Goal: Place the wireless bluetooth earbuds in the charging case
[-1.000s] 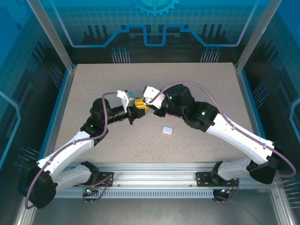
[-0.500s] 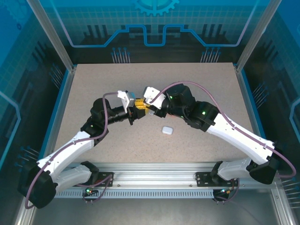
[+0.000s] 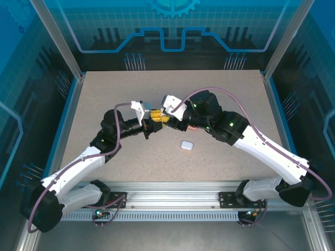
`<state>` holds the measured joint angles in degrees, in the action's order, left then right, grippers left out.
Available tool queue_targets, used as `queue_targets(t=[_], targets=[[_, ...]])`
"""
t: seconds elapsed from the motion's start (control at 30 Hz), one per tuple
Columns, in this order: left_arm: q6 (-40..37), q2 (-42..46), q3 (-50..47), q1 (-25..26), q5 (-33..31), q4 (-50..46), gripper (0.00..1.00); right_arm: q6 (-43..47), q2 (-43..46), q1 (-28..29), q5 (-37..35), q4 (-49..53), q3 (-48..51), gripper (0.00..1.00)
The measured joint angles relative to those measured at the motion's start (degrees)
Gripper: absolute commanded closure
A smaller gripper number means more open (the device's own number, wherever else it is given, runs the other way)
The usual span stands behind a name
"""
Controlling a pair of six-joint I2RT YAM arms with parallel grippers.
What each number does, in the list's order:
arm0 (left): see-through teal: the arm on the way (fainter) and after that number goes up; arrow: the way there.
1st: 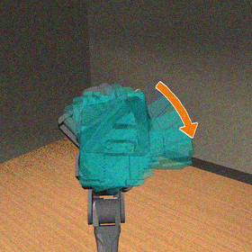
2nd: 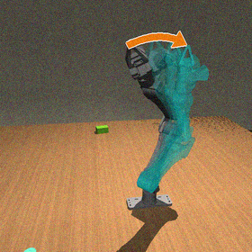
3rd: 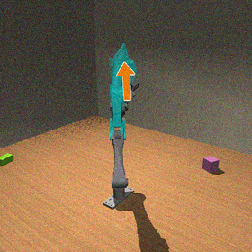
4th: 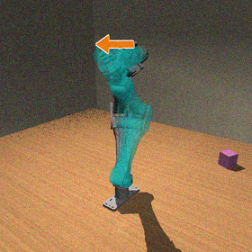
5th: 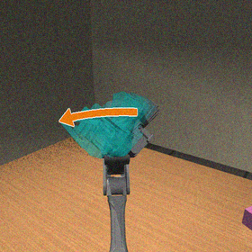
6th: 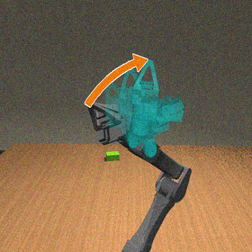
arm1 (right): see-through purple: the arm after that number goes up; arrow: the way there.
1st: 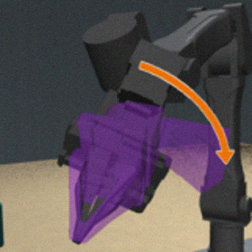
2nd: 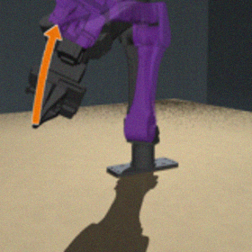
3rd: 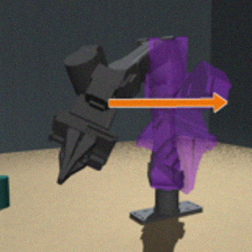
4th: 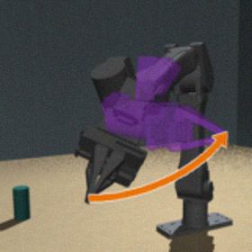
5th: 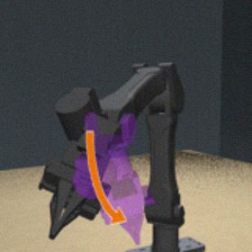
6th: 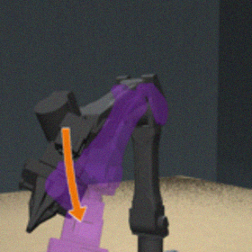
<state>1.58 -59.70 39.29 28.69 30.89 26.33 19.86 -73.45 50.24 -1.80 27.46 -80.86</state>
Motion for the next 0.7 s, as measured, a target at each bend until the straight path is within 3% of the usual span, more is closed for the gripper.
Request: queue_targets(t=[0.2, 0.3, 0.47, 0.6, 0.7], targets=[[-0.1, 0.0, 0.0, 0.0, -1.1, 0.2, 0.97, -4.3, 3.8, -3.7, 1.4, -0.1, -0.1, 0.24], [-0.3, 0.3, -0.1, 0.0, -2.5, 0.1, 0.97, -7.3, 6.3, -7.6, 2.1, -1.4, 0.4, 0.01], [-1.6, 2.9, -1.2, 0.0, -5.7, -0.1, 0.97, -14.9, 10.3, -15.8, 3.2, -3.8, 4.9, 0.00], [-3.3, 6.1, -2.0, 0.0, -8.0, -1.1, 0.97, -21.3, 8.6, -20.9, 3.8, -3.6, 7.7, 0.00], [-4.9, 8.6, -2.0, 0.0, -9.3, -2.6, 0.97, -25.6, 3.7, -22.9, 4.0, -2.2, 8.1, 0.10]])
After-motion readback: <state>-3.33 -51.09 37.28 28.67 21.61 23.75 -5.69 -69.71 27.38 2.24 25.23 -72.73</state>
